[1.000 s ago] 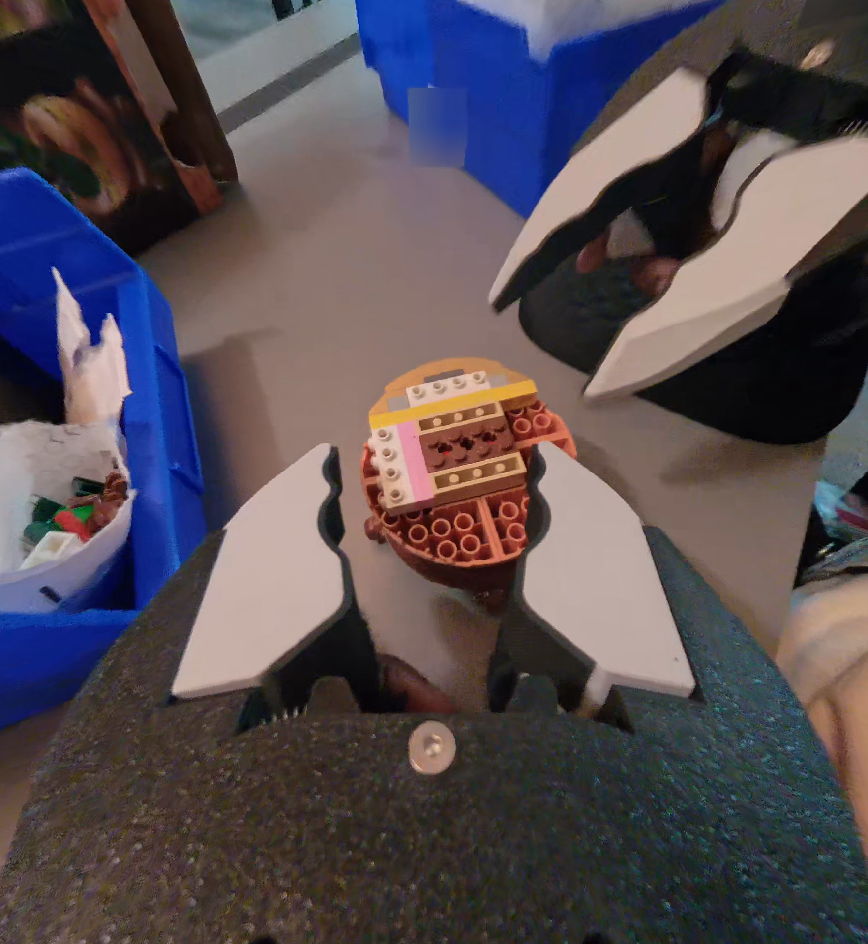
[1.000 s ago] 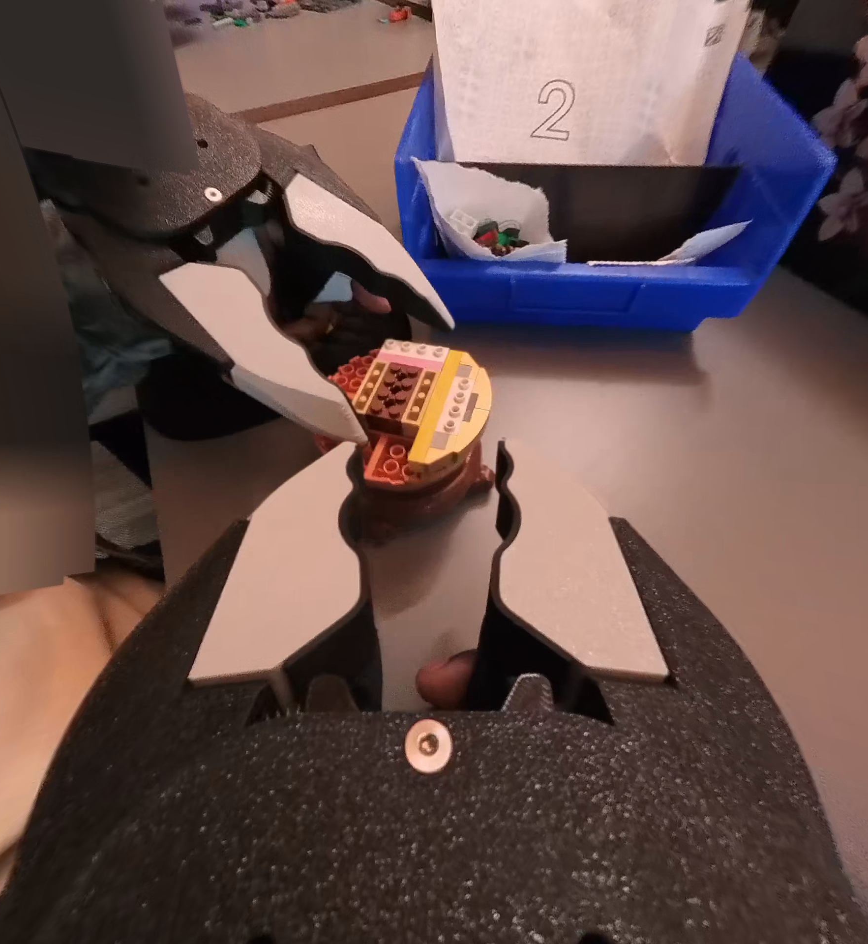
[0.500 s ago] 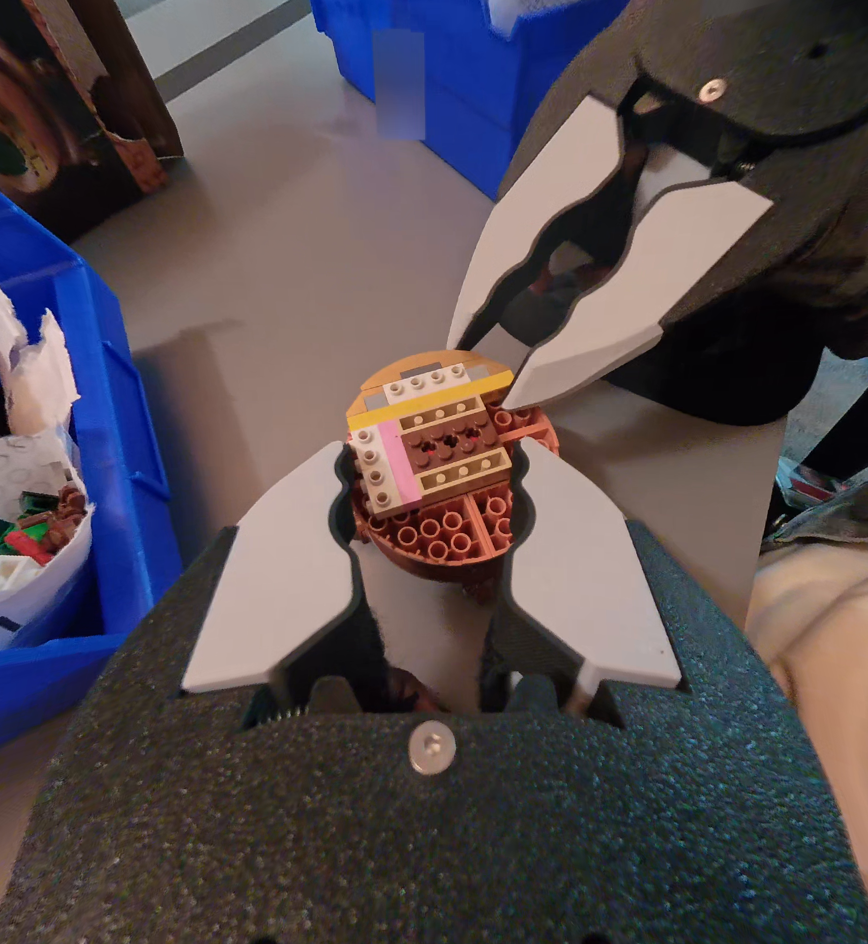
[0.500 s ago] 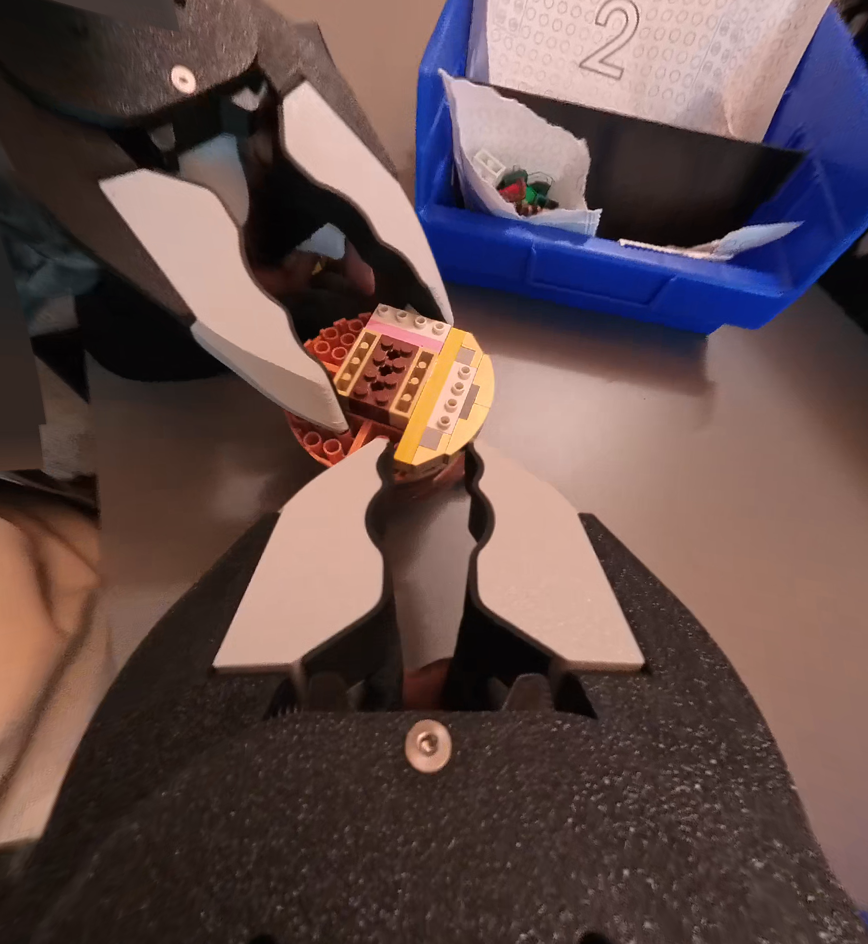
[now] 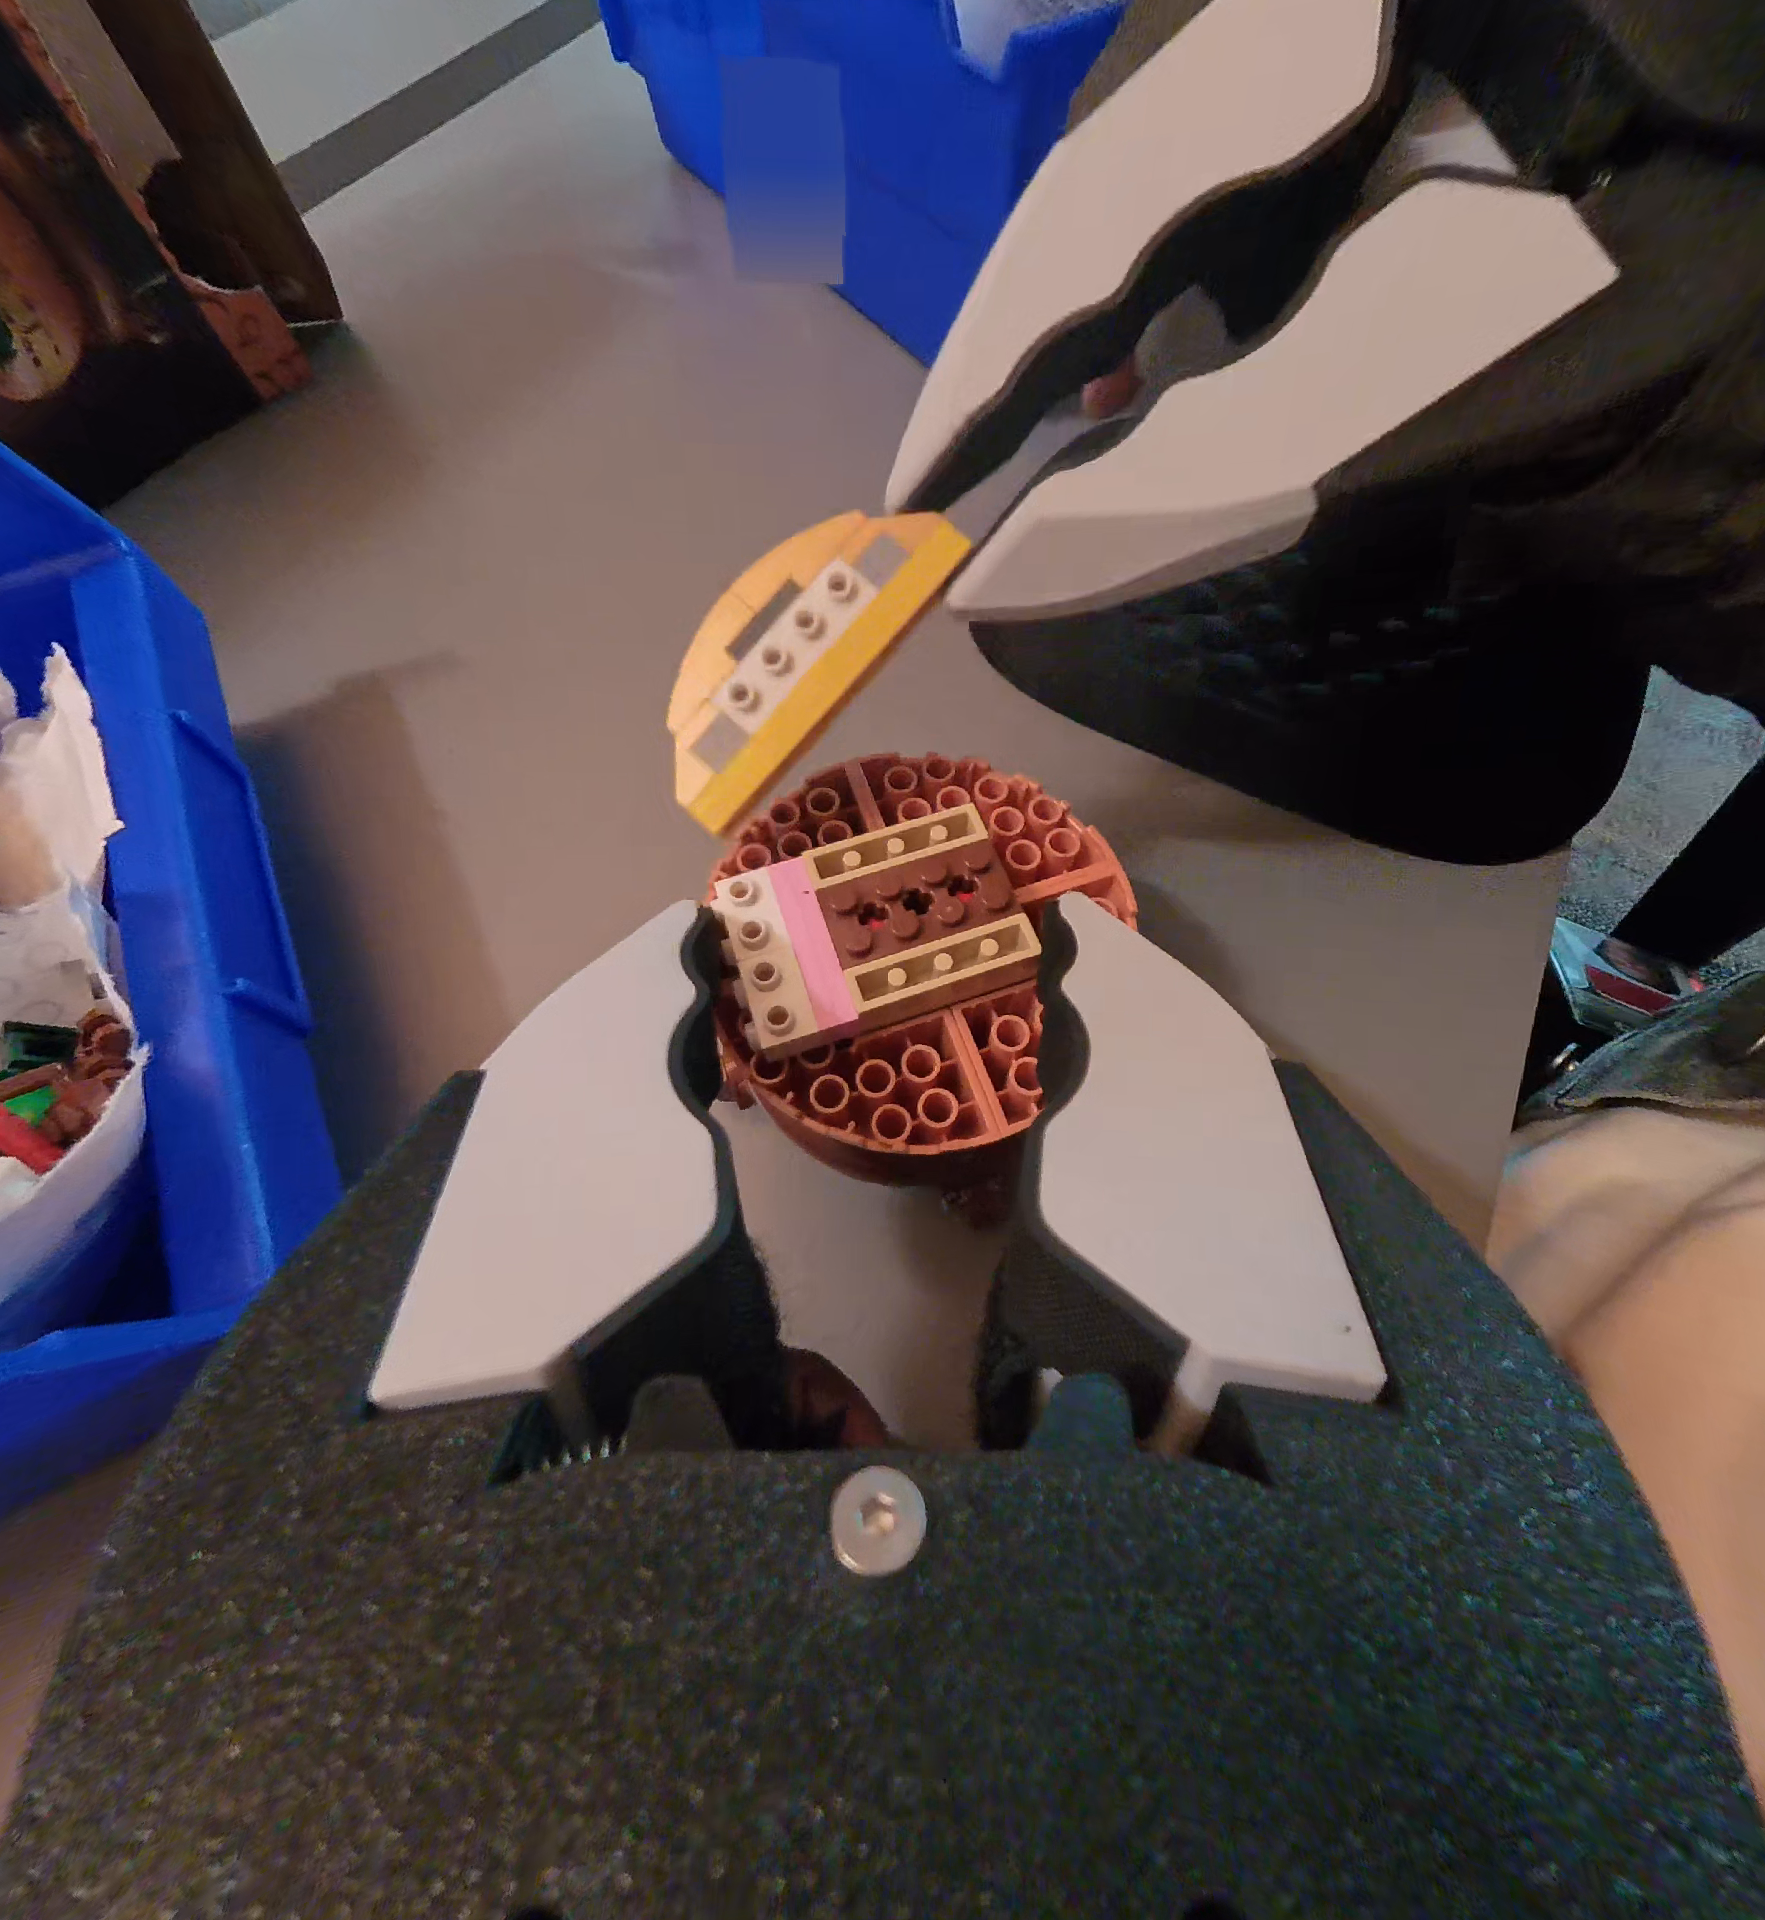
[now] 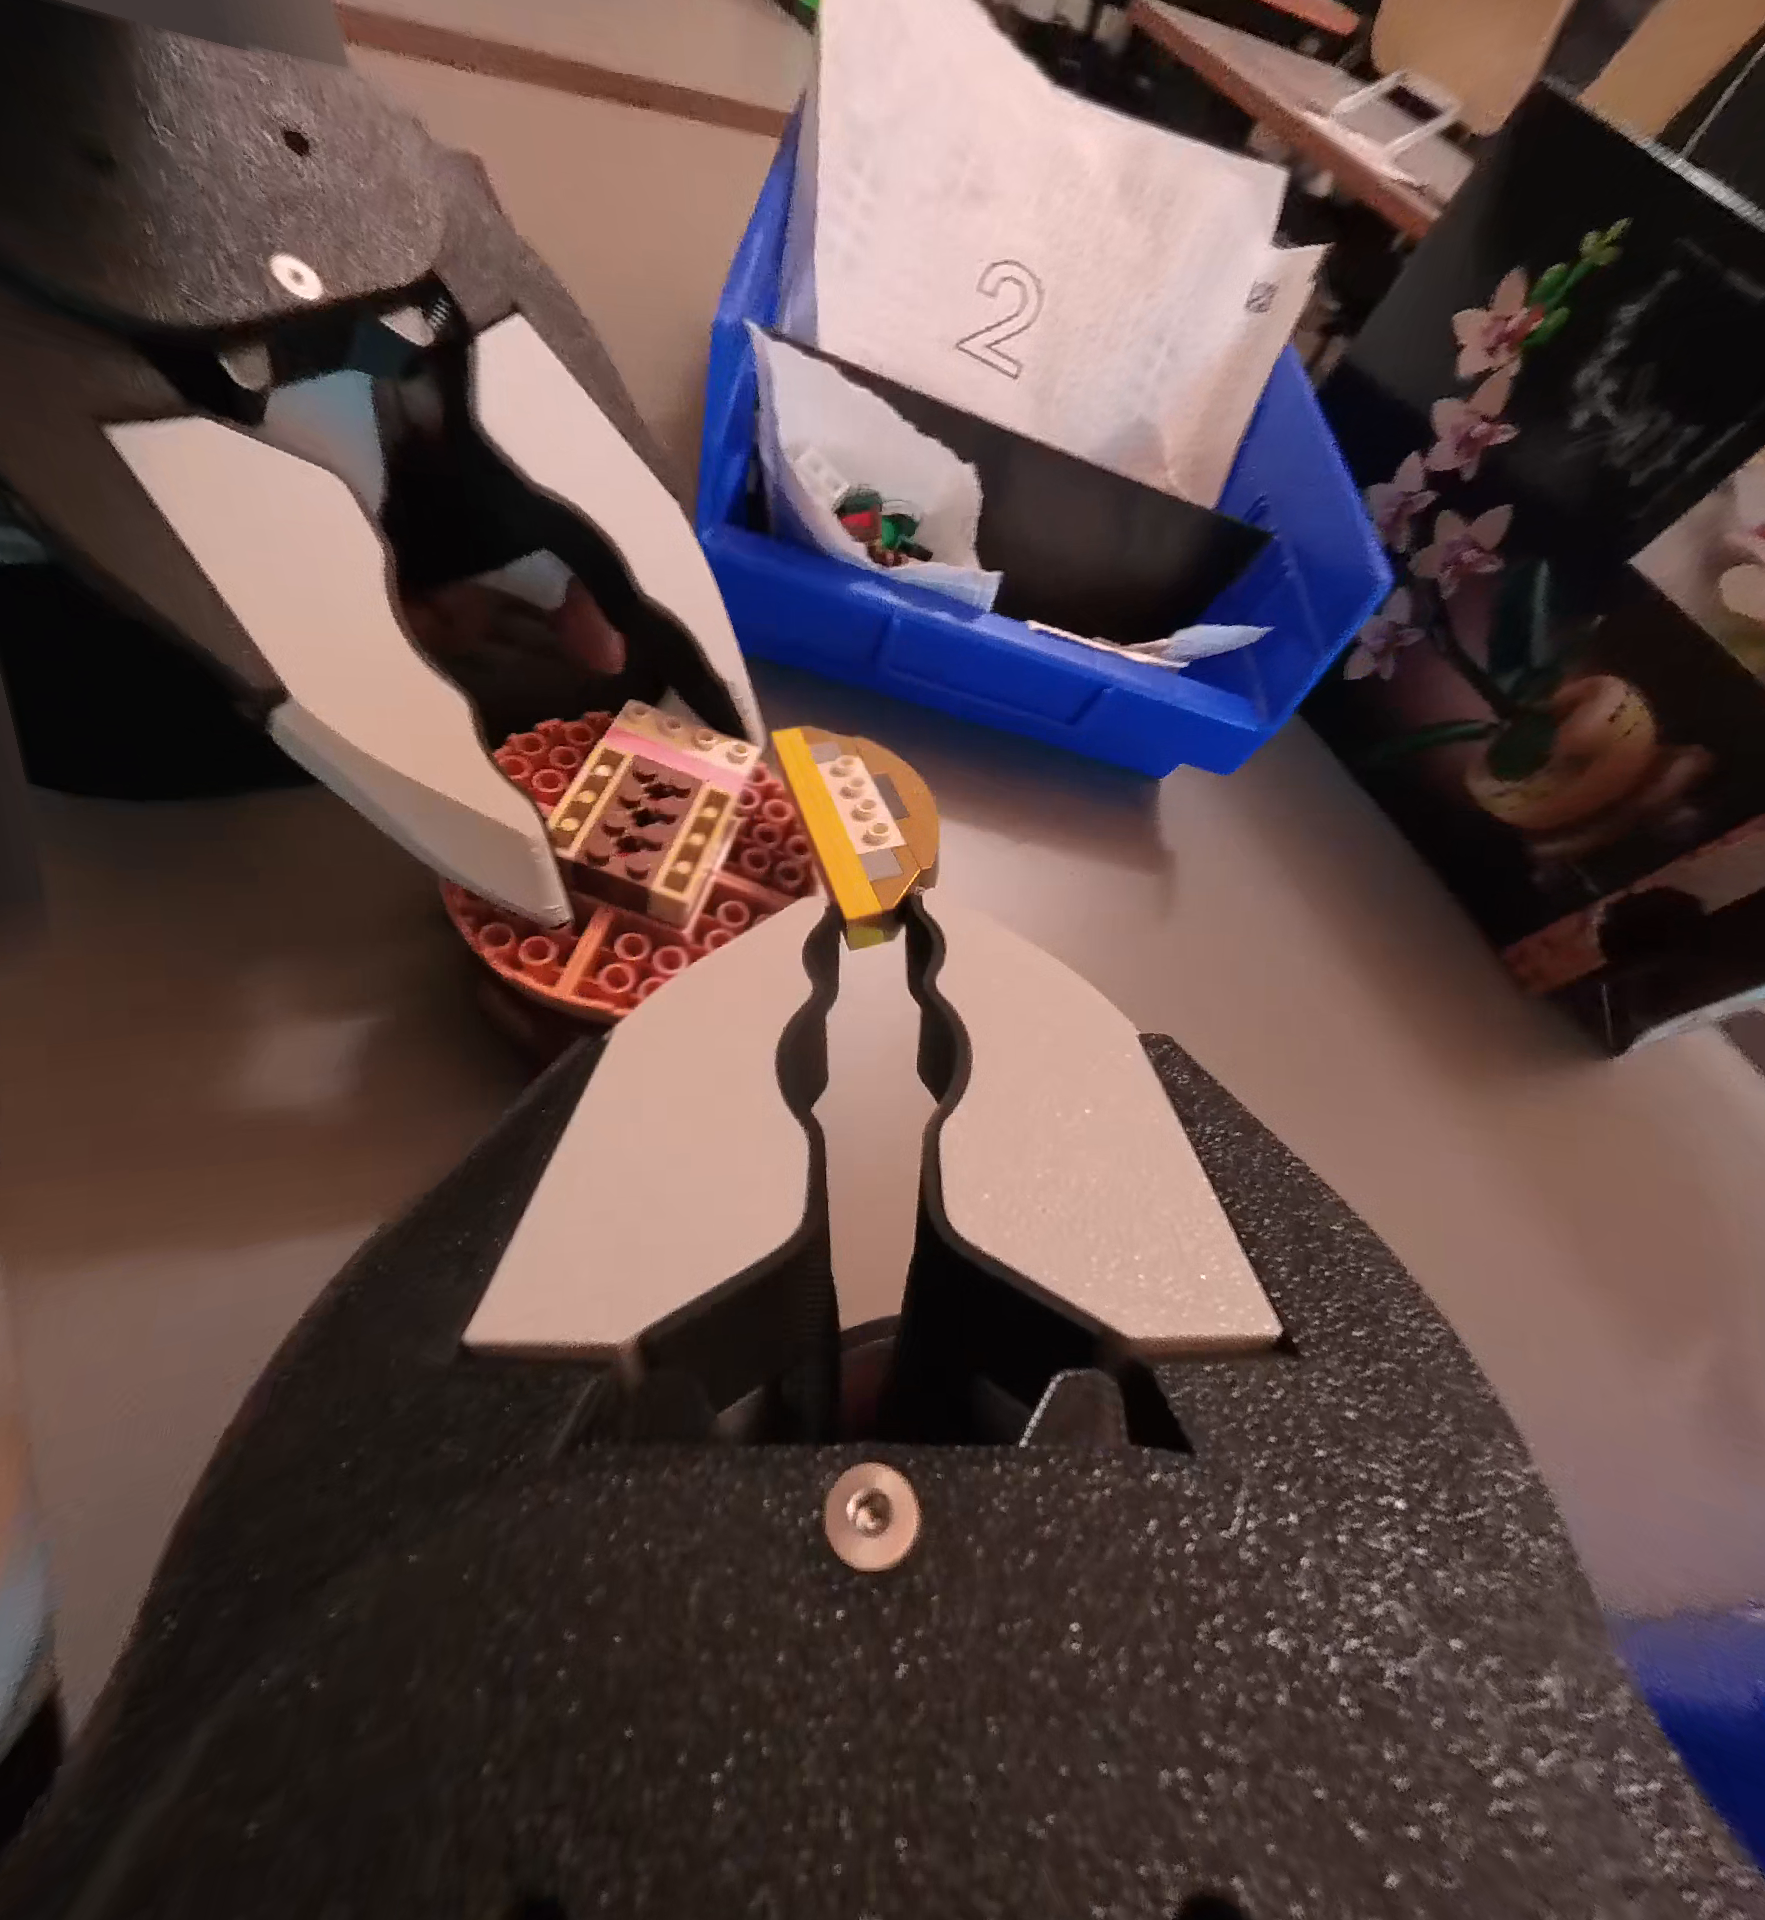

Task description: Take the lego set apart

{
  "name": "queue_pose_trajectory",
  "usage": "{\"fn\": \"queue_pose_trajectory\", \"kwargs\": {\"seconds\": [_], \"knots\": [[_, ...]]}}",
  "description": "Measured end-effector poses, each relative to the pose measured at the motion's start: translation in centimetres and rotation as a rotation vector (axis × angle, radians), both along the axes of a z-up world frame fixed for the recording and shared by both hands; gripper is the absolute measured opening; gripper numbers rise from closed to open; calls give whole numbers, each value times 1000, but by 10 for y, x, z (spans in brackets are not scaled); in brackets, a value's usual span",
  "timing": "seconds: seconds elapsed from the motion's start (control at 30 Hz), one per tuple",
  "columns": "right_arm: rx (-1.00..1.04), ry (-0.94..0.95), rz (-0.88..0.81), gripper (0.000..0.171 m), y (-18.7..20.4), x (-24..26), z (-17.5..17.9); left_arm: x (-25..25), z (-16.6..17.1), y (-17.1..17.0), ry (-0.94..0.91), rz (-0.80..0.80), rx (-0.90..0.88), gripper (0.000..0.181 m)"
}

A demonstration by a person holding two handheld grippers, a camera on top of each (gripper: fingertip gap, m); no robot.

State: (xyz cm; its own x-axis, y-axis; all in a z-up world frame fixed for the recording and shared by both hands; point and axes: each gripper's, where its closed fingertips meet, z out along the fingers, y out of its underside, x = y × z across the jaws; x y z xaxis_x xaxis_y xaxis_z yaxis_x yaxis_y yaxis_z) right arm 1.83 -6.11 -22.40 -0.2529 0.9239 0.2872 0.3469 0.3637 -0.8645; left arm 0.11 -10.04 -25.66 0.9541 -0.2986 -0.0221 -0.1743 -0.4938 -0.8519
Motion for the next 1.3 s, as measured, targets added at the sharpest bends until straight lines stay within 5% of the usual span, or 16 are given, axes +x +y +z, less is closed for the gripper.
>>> {"fn": "queue_pose_trajectory", "kwargs": {"seconds": [0.2, 0.47, 0.6, 0.67, 0.77, 0.93, 1.13, 1.2, 1.3], "knots": [[-72, 16, 29, 11, -1, 4, -2, -8, 21, -3, -80, 41, 120, 71], [-58, 356, 169, 11, -26, 15, 57, -4, 91, -18, -810, -26, 384, 59], [11, 410, 214, 11, -45, 14, 63, 14, 100, -18, -937, -104, 422, 45], [38, 411, 219, 11, -51, 13, 63, 14, 106, -20, -924, -109, 476, 14], [-45, 364, 262, 12, -56, 15, 60, 14, 106, -26, -803, -128, 490, 12], [-558, 177, 459, 19, -58, 29, 69, 24, 95, -45, -505, -259, 392, 11], [-480, -21, 566, 22, -82, 26, 46, 40, 80, -48, -338, -350, 278, 11], [-457, -22, 571, 8, -85, 24, 44, 41, 79, -46, -323, -350, 274, 11], [-435, 7, 578, 7, -86, 26, 45, 42, 80, -48, -318, -366, 277, 11]]}}
